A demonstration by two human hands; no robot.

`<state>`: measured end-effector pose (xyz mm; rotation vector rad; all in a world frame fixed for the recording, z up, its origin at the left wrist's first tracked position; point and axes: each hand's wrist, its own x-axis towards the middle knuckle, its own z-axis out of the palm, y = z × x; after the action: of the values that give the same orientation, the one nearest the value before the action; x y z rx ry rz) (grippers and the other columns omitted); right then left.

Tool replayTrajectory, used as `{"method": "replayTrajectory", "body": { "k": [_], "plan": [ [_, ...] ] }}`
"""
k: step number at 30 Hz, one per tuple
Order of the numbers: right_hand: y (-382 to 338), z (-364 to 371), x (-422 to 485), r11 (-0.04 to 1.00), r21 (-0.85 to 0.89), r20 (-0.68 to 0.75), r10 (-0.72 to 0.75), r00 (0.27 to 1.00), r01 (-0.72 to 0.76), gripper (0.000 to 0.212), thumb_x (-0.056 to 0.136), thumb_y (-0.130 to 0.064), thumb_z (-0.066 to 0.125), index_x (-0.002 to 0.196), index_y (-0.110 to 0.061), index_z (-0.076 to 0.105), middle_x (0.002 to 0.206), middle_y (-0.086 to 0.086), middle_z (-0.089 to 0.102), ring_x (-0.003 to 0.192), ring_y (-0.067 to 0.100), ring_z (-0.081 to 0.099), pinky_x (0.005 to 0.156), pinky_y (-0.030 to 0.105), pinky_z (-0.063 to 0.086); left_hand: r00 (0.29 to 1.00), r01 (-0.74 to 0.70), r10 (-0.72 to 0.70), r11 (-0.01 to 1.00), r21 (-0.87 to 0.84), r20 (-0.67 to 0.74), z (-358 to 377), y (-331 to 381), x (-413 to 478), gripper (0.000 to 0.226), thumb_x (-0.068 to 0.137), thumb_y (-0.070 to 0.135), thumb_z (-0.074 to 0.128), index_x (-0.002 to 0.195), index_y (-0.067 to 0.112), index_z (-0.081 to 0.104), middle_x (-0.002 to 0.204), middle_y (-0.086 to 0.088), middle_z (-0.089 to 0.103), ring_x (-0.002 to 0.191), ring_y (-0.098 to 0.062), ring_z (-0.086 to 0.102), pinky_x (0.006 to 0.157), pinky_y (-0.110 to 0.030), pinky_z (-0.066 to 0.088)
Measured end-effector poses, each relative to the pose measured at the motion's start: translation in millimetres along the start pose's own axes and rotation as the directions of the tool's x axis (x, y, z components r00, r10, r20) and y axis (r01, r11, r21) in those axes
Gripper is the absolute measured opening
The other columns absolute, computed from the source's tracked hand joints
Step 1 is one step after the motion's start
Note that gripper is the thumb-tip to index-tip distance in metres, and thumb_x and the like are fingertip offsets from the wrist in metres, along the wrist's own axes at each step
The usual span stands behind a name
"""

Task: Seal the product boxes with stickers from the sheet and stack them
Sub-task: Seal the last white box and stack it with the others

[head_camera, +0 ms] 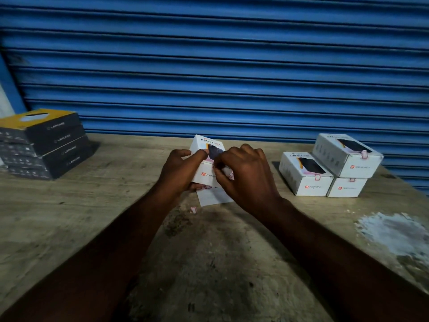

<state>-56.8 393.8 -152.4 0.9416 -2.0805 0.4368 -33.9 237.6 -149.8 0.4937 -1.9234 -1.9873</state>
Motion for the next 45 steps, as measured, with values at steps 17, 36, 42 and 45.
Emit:
{"method": "replayTrajectory", "body": {
  "k": [17, 36, 42, 45],
  "plan": [
    [9.0, 8.1, 3.1, 0.779, 0.54, 0.052, 0.347, 0.936, -0.319, 0.018, 0.076, -0.023, 0.082, 0.091, -0.022, 0.072, 0.092, -0.009, 0.06, 0.075, -0.001, 0.056, 0.068, 0.014, 0.045, 0.994, 0.01, -0.002, 0.997, -0.078, 0.105, -3.2, -1.6, 2.0, 0.046, 0.09, 0.036, 0.07, 0.124, 0.01, 0.056, 0.106, -0.017, 0.072, 0.086, -0.029, 0.075, 0.062, -0.041, 0.061],
    [-0.5, 7.2, 5.3, 0.105, 0.826, 0.411, 0.562, 0.718, -0.554, 0.049, 0.075, 0.001, 0.079, 0.117, -0.009, 0.057, 0.115, 0.007, 0.069, 0.096, 0.015, 0.068, 0.071, 0.025, 0.055, 0.985, -0.074, 0.092, 0.989, -0.127, 0.147, -0.4, 1.0, -3.5, 0.038, 0.095, 0.029, 0.064, 0.127, 0.014, 0.052, 0.106, -0.014, 0.072, 0.081, -0.023, 0.074, 0.06, -0.034, 0.059],
    [9.6, -2.3, 8.9, -0.347, 0.579, 0.8, 0.414, 0.433, -0.738, 0.054, 0.05, -0.001, 0.066, 0.104, -0.004, 0.064, 0.1, 0.012, 0.072, 0.097, 0.026, 0.066, 0.072, 0.029, 0.053, 0.949, -0.255, 0.246, 0.967, 0.023, 0.196, 4.6, -2.9, -4.4, 0.041, 0.093, 0.022, 0.067, 0.129, 0.024, 0.049, 0.118, -0.006, 0.068, 0.095, -0.023, 0.073, 0.063, -0.035, 0.06],
    [12.3, -3.8, 8.5, -0.346, 0.57, 0.808, 0.4, 0.433, -0.745, 0.025, 0.074, -0.007, 0.063, 0.098, -0.01, 0.07, 0.09, 0.007, 0.071, 0.094, 0.023, 0.064, 0.08, 0.031, 0.05, 0.956, -0.24, 0.23, 0.97, 0.038, 0.183, 5.5, -2.3, -5.6, 0.041, 0.093, 0.023, 0.067, 0.13, 0.023, 0.048, 0.117, -0.006, 0.068, 0.091, -0.022, 0.073, 0.064, -0.036, 0.061]
  ]
}}
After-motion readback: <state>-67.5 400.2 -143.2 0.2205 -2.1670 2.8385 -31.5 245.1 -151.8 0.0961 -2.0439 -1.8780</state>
